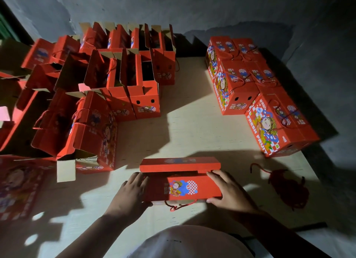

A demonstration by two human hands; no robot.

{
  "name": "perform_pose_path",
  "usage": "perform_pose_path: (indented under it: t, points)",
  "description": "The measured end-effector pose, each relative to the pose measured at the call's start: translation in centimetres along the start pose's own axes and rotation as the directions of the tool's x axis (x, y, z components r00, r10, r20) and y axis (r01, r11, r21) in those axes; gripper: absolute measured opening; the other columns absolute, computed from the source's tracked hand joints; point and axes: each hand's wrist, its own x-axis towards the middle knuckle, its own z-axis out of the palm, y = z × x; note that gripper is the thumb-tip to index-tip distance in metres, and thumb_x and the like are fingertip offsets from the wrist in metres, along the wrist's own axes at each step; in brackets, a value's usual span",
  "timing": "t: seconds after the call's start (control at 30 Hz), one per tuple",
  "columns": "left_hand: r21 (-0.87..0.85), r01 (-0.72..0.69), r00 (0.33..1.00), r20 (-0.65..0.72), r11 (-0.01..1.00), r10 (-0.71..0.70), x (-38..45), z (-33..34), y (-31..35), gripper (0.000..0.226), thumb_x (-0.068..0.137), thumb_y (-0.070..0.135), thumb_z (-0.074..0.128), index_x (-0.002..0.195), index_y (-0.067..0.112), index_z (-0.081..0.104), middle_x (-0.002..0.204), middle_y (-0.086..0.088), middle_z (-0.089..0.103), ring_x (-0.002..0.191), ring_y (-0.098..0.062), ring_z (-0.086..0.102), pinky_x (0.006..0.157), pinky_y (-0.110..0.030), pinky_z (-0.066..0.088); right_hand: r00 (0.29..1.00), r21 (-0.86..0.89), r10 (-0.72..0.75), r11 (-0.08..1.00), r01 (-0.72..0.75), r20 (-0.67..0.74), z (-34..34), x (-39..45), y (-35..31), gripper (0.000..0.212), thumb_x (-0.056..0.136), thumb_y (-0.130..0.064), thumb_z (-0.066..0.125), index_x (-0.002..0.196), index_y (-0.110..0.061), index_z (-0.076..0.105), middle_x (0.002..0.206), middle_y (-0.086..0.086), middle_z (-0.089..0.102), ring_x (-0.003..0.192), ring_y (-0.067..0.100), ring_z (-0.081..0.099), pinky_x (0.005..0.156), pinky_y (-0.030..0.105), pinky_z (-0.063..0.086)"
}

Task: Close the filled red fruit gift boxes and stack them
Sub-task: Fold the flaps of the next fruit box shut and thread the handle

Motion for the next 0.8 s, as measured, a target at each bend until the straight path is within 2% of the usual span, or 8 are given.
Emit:
perform_pose_path:
  t: [0.13,0.47,0.53,0.57,0.63,0.67,0.73,0.8]
  points:
    - [0.028,-0.029,0.998,-0.053,0.999,0.030,-0.3,-0.1,0.0,0.104,0.058,0.054,0.092,0.145,0.023,0.044,0.134,0.004,0.058,0.119,-0.023,0.053,0.090,-0.042,0.056,1.000,0.006,-0.004,1.000,0.004,-0.020,0.2,-0.1,0.2,0.094,0.072,-0.057,0.080,0.155,-0.034,0.043,0.156,-0.009,0.039,0.142,0.013,0.040,0.115,0.024,0.031]
    - [0.053,-0.020,0.993,-0.113,0.998,0.025,-1.1,1.3,-0.1,0.088,0.073,0.050,0.087,0.148,0.023,0.051,0.143,0.002,0.059,0.133,-0.025,0.050,0.109,-0.050,0.048,0.992,-0.072,-0.077,0.995,0.070,-0.097,0.3,-0.4,0.3,0.086,0.076,-0.058,0.080,0.150,-0.025,0.054,0.153,-0.004,0.053,0.140,0.018,0.052,0.114,0.030,0.039]
    - [0.058,0.015,0.997,-0.074,0.998,-0.010,-1.6,1.7,0.3,0.093,0.083,0.054,0.080,0.160,0.019,0.041,0.163,-0.001,0.044,0.151,-0.024,0.035,0.117,-0.054,0.041,0.989,-0.115,-0.105,0.989,0.093,-0.106,0.7,-0.8,0.2,0.084,0.083,-0.057,0.077,0.154,-0.021,0.051,0.159,0.001,0.049,0.146,0.023,0.048,0.119,0.034,0.035]
    - [0.054,0.040,0.998,-0.051,0.998,-0.037,-1.9,2.0,0.4,0.096,0.091,0.060,0.069,0.166,0.022,0.025,0.171,0.003,0.025,0.159,-0.022,0.020,0.123,-0.053,0.032,0.990,-0.119,-0.098,0.989,0.086,-0.099,1.0,-1.1,0.1,0.083,0.088,-0.059,0.072,0.158,-0.023,0.045,0.164,0.002,0.042,0.152,0.023,0.040,0.122,0.035,0.031]
    - [0.025,0.088,0.996,0.002,0.996,-0.088,-2.5,2.7,0.4,0.090,0.101,0.070,0.042,0.166,0.031,-0.007,0.171,0.013,-0.009,0.161,-0.016,-0.009,0.129,-0.048,0.015,0.995,-0.071,-0.044,0.997,0.038,-0.085,1.8,-1.9,0.1,0.082,0.095,-0.063,0.061,0.164,-0.033,0.030,0.173,0.000,0.020,0.159,0.016,0.021,0.125,0.033,0.025]
    - [-0.002,0.097,0.995,0.008,0.995,-0.097,-2.7,2.9,0.4,0.085,0.102,0.072,0.031,0.165,0.033,-0.012,0.170,0.015,-0.014,0.160,-0.015,-0.014,0.130,-0.046,0.013,0.996,-0.033,-0.015,0.999,0.012,-0.083,2.2,-2.3,0.1,0.081,0.096,-0.063,0.058,0.165,-0.038,0.024,0.175,-0.002,0.011,0.158,0.012,0.016,0.125,0.031,0.025]
    - [-0.106,0.104,0.994,-0.019,0.989,-0.107,-2.6,2.7,0.6,0.072,0.105,0.067,0.021,0.167,0.036,-0.001,0.174,0.013,0.000,0.162,-0.016,-0.004,0.128,-0.042,0.022,0.995,0.034,0.035,0.999,-0.032,-0.097,2.5,-2.7,-0.1,0.073,0.099,-0.060,0.055,0.163,-0.045,0.023,0.175,-0.007,0.005,0.157,0.007,0.015,0.124,0.028,0.026]
    - [-0.249,0.112,0.985,-0.102,0.962,-0.141,-2.2,1.8,0.7,0.059,0.107,0.054,0.029,0.162,0.033,0.035,0.168,0.003,0.035,0.156,-0.020,0.029,0.116,-0.040,0.044,0.985,0.131,0.073,0.990,-0.053,-0.155,2.3,-2.4,-0.5,0.059,0.102,-0.045,0.060,0.158,-0.044,0.040,0.171,-0.010,0.016,0.156,0.010,0.023,0.123,0.026,0.028]
